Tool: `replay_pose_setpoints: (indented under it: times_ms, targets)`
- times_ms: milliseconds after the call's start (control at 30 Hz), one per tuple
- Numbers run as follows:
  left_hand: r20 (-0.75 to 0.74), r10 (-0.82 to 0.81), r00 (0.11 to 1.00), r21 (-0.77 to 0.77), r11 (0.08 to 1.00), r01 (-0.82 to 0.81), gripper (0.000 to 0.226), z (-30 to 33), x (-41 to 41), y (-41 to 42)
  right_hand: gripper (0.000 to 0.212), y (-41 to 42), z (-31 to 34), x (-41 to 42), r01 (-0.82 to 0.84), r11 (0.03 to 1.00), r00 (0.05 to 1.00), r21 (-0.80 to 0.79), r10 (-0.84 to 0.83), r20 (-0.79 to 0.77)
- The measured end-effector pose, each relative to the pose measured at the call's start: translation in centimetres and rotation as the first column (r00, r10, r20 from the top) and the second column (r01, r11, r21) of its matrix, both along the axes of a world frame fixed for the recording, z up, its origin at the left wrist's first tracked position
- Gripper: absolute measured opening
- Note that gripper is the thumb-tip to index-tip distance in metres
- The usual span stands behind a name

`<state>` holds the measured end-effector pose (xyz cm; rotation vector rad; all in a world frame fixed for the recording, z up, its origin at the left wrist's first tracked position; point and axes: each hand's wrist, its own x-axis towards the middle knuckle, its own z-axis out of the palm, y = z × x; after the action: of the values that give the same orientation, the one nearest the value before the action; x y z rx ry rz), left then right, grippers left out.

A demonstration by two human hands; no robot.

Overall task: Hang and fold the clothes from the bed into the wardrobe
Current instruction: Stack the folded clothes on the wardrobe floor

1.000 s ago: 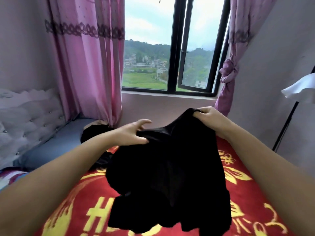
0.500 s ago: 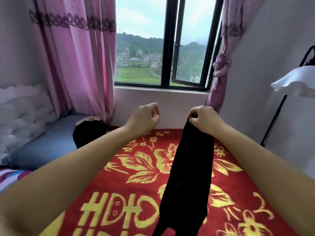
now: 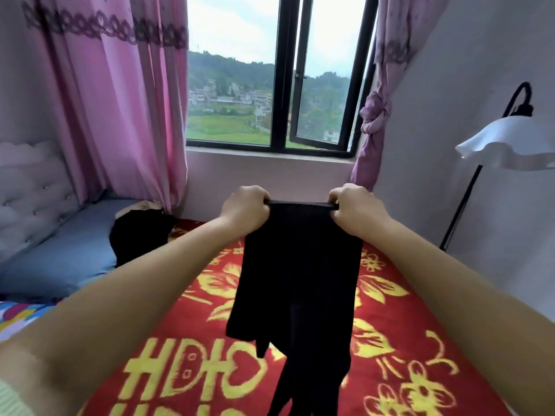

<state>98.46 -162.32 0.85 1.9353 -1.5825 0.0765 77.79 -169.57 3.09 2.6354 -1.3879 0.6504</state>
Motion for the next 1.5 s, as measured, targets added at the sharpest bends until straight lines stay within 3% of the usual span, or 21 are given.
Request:
replay_pose_setpoints:
  times_ms: [100,200,267,333,400,533,667,733,800,867,933,1033,1100,1233,1333,1433,1467,1500]
  targets:
    - [-0.12,-0.044,0.992,-0.024,0.999,0.041,0.027,1.4,2.7,0.5,0.023,-1.7,0.1,-3.2,0.145,0.971,0.986,0.189,-0.126,-0.11]
    - [-0.261,-0.07,0.963,-0.089,0.995,0.049,0.031,2.5,4.7,1.3,0.024,-2.9,0.0,-6.0,0.242,0.87,0.957,0.429,-0.142,-0.252]
    - [-0.332,-0.095,0.939,-0.079,0.994,0.072,0.026,2.8,5.9,1.8,0.024,-3.3,0.1,-7.4,0.169,0.76,0.985,0.627,-0.115,-0.127]
    - [-0.418,-0.128,0.899,-0.054,0.992,0.116,0.019,2.8,7.1,2.2,0.024,-3.8,0.5,-8.1,-0.12,0.631,0.98,0.766,-0.048,0.193]
    - [-0.496,-0.152,0.855,-0.016,0.986,0.166,0.018,2.5,7.9,2.6,0.027,-3.7,0.8,-7.8,-0.366,0.536,0.902,0.76,0.004,0.432]
    - [-0.649,-0.181,0.738,0.131,0.93,0.343,0.035,2.7,9.9,3.8,0.021,-3.4,1.0,-6.2,-0.527,0.549,0.792,0.649,0.042,0.608]
    - [-0.709,-0.227,0.668,0.291,0.768,0.57,0.047,3.3,12.9,5.0,0.053,-4.3,2.2,-7.3,-0.559,0.33,0.828,0.761,0.279,0.487]
    - [-0.756,-0.248,0.606,0.3,0.692,0.657,0.041,3.4,14.3,5.6,0.046,-5.0,2.6,-8.2,-0.53,0.216,0.817,0.82,0.39,0.425]
    - [-0.794,-0.235,0.56,0.275,0.683,0.677,0.047,3.3,15.2,6.0,0.038,-5.9,2.6,-8.5,-0.541,0.173,0.804,0.823,0.395,0.445]
    - [-0.825,-0.19,0.532,0.233,0.744,0.627,0.056,2.8,15.0,6.1,0.042,-6.6,1.9,-8.1,-0.52,0.258,0.844,0.814,0.304,0.442]
    - [-0.846,-0.112,0.522,0.193,0.847,0.495,0.056,2.0,13.7,5.5,0.04,-6.7,0.3,-6.8,-0.403,0.479,0.913,0.78,0.155,0.377]
    - [-0.9,0.026,0.435,0.177,0.934,0.309,0.016,0.7,9.9,3.8,0.026,-6.1,-2.2,-3.1,-0.203,0.822,0.937,0.533,0.004,0.35]
    - [-0.93,0.101,0.354,0.201,0.945,0.258,0.012,0.3,6.6,2.8,0.028,-5.0,-3.0,-0.2,-0.148,0.917,0.933,0.37,0.005,0.36]
    - [-0.989,0.024,0.148,0.07,0.947,0.314,0.017,0.1,0.0,1.3,0.033,-1.2,-2.8,4.9,-0.298,0.893,0.875,0.338,0.114,0.471]
    - [-0.998,-0.054,0.033,-0.042,0.954,0.295,0.013,1.1,-2.4,1.1,0.037,1.1,-2.2,6.6,-0.561,0.672,0.754,0.483,0.174,0.633]
    - [-0.986,-0.117,-0.12,-0.148,0.945,0.292,0.014,2.3,-2.0,2.1,0.017,1.5,-1.7,5.7,-0.634,0.578,0.76,0.513,0.342,0.554]
    - [-0.99,-0.134,-0.048,-0.143,0.936,0.321,0.014,2.6,-1.7,2.5,0.019,1.3,-1.7,5.3,-0.627,0.599,0.772,0.499,0.393,0.499]
    - [-0.971,-0.167,0.171,-0.104,0.94,0.326,0.012,2.7,-1.5,2.7,0.025,1.1,-1.6,5.0,-0.621,0.628,0.778,0.468,0.424,0.463]
